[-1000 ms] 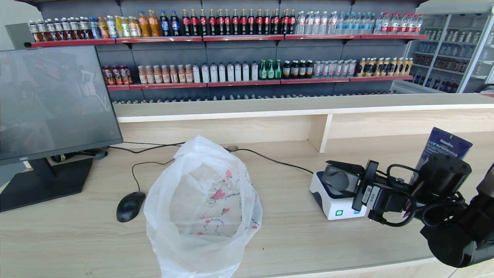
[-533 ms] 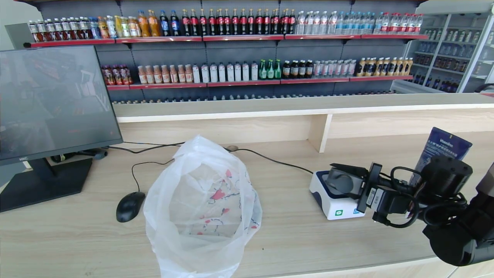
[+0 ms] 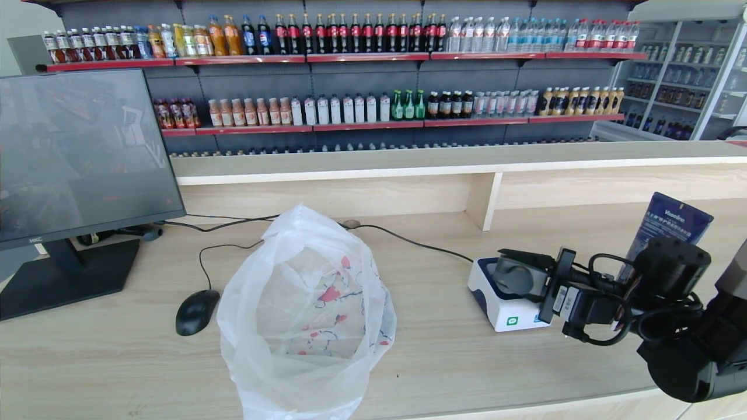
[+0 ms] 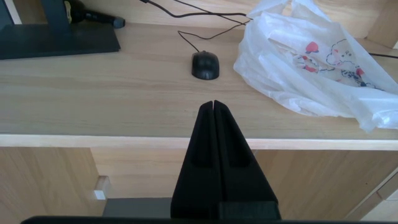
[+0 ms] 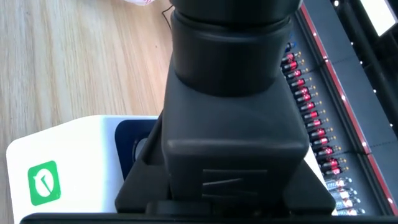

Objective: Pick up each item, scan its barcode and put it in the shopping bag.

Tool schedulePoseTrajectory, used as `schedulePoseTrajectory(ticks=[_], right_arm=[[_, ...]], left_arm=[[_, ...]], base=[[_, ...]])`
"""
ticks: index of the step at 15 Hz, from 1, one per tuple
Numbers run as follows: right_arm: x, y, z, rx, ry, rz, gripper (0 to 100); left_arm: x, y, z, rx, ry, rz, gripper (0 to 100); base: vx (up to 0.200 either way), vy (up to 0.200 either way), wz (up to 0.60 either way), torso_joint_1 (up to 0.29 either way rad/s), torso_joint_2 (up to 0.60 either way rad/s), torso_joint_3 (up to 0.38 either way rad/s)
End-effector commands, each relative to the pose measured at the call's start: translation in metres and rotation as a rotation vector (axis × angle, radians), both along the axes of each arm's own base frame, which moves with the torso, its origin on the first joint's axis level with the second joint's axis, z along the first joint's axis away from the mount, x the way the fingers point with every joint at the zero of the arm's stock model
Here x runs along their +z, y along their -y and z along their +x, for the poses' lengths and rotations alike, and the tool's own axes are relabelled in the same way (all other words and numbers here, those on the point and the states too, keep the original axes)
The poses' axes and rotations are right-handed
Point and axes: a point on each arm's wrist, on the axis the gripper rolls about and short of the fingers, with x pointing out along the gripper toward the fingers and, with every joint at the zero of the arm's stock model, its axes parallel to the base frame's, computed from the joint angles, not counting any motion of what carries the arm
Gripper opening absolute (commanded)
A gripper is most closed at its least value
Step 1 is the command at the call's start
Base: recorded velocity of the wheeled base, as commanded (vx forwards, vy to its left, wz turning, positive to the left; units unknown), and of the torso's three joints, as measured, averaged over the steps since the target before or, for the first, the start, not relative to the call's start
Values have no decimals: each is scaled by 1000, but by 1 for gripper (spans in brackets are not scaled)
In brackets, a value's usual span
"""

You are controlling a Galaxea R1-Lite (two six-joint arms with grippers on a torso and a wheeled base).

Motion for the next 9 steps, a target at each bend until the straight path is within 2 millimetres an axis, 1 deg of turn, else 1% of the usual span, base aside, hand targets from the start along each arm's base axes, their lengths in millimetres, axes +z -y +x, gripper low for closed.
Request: schedulePoseTrajectory(ticks=[1, 9], right_arm=[[-4, 0, 0, 1, -15, -2, 0], [-5, 2, 0, -3, -17, -4, 0]], left_arm=[[0, 0, 0, 0, 0, 0, 0], [0, 0, 0, 0, 1, 0, 0]], base=[[0, 0, 0, 0, 0, 0], [0, 0, 0, 0, 0, 0]])
